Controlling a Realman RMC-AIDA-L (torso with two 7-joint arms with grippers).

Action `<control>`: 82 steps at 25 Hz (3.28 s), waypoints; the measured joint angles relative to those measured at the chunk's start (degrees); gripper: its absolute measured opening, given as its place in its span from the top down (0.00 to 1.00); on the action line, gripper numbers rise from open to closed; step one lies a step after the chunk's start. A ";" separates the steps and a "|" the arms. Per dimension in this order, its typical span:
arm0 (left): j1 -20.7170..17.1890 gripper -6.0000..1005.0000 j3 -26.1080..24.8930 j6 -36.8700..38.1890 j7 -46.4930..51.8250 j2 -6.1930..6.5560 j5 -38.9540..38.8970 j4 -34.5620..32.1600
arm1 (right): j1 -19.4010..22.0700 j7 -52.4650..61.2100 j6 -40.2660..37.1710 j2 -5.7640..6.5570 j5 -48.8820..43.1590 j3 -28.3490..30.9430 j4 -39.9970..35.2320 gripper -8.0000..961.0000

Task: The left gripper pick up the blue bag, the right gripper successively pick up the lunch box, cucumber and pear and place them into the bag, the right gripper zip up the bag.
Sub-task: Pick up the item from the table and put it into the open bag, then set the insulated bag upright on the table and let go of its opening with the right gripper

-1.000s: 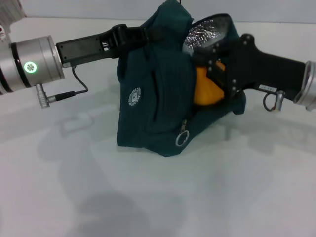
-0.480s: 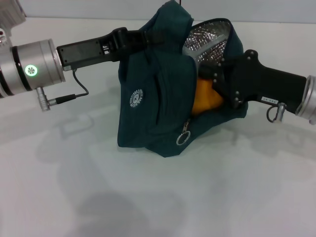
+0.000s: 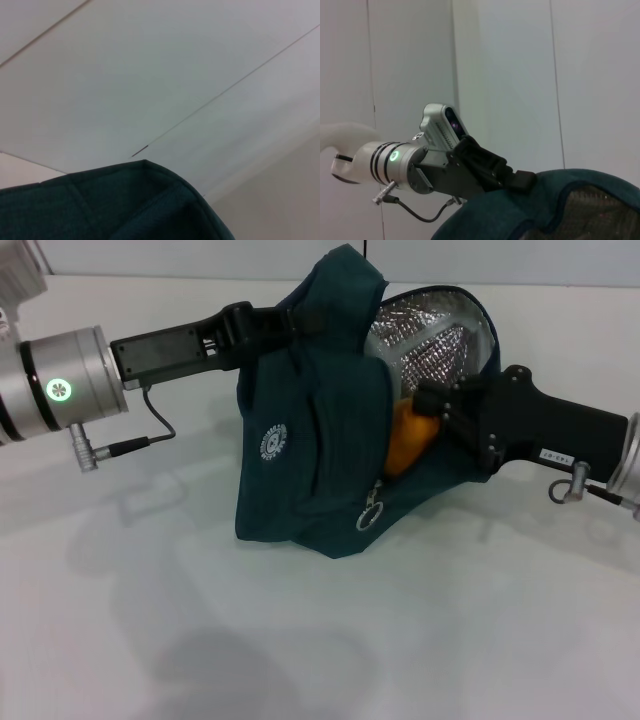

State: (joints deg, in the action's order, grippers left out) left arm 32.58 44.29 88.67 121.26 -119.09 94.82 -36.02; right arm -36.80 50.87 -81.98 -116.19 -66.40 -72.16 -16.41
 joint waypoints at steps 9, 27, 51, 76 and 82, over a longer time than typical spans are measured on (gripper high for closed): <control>-0.14 0.94 0.00 0.09 -0.05 -0.01 -0.07 -0.01 | 2.99 -3.03 -3.70 0.00 4.97 0.19 -0.78 0.90; -1.60 0.94 -0.11 0.10 -0.15 -0.09 -0.30 -0.01 | 19.09 -15.64 -5.59 0.67 22.91 0.78 0.23 0.37; -1.41 0.94 -0.46 -0.26 -0.75 -0.09 -1.38 -0.01 | -0.29 -15.29 30.65 0.00 23.35 -14.42 -0.54 0.31; -5.64 0.94 -0.60 -0.96 -8.24 1.22 -1.25 8.41 | 11.45 -12.00 -4.17 1.00 39.77 -10.55 -5.17 0.31; -6.26 0.94 -0.40 -0.44 -10.73 -0.21 -1.21 9.34 | 11.48 -10.77 -1.58 0.44 35.37 -11.48 -3.60 0.31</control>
State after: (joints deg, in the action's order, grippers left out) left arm 26.32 43.90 88.23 110.54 -119.30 93.61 -26.68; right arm -25.32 40.10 -83.57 -115.76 -31.03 -83.64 -20.01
